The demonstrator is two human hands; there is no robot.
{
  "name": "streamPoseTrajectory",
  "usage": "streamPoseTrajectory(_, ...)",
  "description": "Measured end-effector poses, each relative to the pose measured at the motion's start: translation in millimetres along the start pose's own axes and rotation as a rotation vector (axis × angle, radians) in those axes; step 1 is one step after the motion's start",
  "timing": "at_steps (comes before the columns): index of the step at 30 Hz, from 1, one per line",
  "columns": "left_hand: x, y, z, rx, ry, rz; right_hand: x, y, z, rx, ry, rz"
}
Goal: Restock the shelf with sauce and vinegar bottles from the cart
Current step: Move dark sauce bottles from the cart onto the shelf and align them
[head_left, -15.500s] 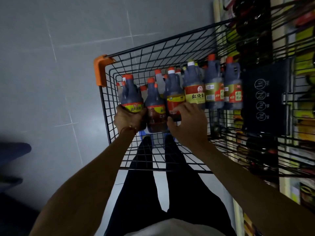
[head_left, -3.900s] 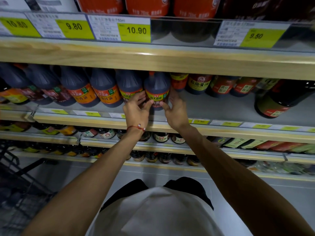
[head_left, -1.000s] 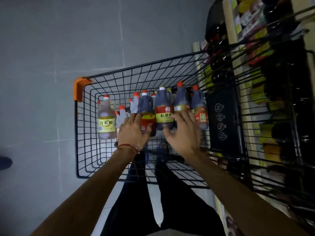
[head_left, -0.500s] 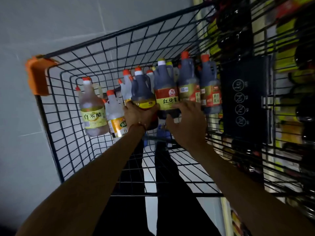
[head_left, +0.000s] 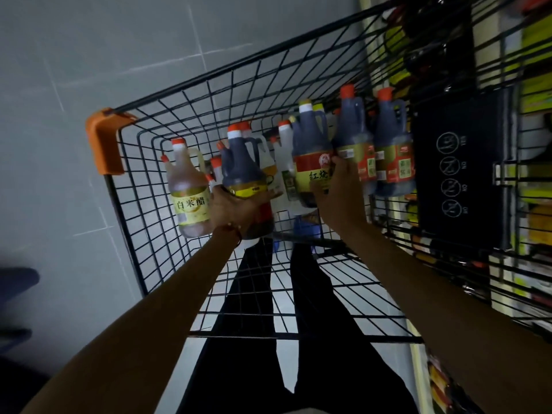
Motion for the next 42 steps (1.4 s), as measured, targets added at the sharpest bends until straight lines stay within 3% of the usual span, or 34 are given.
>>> streamPoseTrajectory(7,-7.2,-3.5,0.6,-0.024,-0.052,-0.01,8.3,-0.6,-10.9,0.081,-0.022,-0.019)
streamPoseTrajectory(14,-6.7,-1.0,-2.5,0.008,-0.087,-0.013,20.9,-6.6,-21.1,0.147,-0.152,-0.044)
streamPoseTrajectory(24,-21.3,-6.7,-7.3,-0.037,-0.129,0.025,30.2,-9.6,-30.2,0.139,-0.287,-0.351)
streamPoseTrajectory(32,-27.7,-7.3,13.1,0.063,-0.174,0.099,21.4,-6.3,13.0,0.085,-0.443,-0.495)
streamPoseTrajectory(42,-24.6,29.9,113.2,0.257,-0.175,0.223,-56.9,5.6,93.6,-0.027,-0.417,-0.627)
Point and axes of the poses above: each hand's wrist, its own z-axis away from the middle knuckle, its own x-axis out of the palm, y = z × x, the point moved 4 cm from there along -z, towards the middle knuckle, and after that the axes turned 9 degrees about -y, right-handed, at the moved point
